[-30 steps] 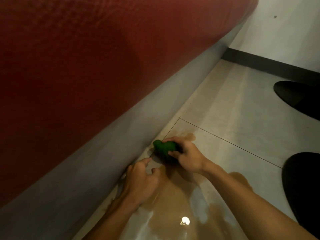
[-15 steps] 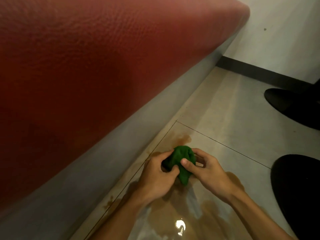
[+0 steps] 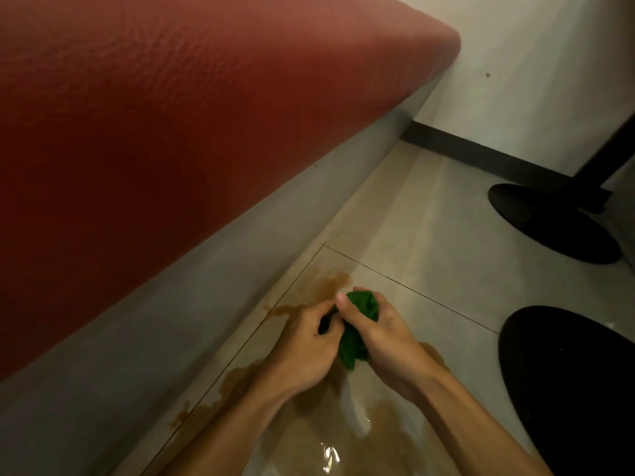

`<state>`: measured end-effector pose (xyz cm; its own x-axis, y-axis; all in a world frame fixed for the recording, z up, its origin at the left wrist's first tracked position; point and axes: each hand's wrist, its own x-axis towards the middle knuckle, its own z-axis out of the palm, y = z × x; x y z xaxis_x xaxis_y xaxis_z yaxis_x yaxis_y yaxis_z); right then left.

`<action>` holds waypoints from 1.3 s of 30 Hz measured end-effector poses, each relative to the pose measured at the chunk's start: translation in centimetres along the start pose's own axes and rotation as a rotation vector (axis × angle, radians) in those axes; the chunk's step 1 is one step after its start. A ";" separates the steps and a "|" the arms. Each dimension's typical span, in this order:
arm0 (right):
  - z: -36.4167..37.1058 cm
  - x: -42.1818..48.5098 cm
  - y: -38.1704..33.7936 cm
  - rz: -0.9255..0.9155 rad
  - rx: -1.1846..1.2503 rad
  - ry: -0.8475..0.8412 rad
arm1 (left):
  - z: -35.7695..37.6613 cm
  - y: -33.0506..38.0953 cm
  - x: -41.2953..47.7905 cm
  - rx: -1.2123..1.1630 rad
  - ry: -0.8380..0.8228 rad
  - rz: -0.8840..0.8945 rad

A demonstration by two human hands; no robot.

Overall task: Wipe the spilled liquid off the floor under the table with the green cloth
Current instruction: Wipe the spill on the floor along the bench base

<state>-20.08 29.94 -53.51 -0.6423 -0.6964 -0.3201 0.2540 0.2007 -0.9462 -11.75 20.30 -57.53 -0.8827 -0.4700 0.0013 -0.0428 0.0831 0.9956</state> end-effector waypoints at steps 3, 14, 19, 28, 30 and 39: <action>0.2 1.9 0.3 0.046 0.048 0.142 | 0.7 -0.1 0.4 -0.005 0.030 0.018; -4.9 9.4 -1.7 0.143 -0.090 0.354 | -1.6 -4.2 3.2 0.412 0.025 -0.178; -7.6 14.3 -1.7 0.022 -0.591 0.380 | -4.1 -7.0 1.8 0.961 0.048 -0.200; -5.2 18.6 2.4 -0.222 -1.111 0.238 | -5.2 -8.0 1.0 1.058 0.008 -0.179; -4.1 18.4 3.7 -0.273 -1.127 0.220 | -5.2 -8.0 1.1 1.066 0.003 -0.195; -4.8 15.2 5.1 -0.412 -1.198 -0.040 | -5.2 -8.0 1.0 1.065 0.012 -0.184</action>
<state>-31.98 23.67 -63.40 -0.4899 -0.8717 -0.0108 -0.7840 0.4459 -0.4319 -9.90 14.61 -65.06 -0.8165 -0.5617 -0.1334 -0.5646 0.7286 0.3879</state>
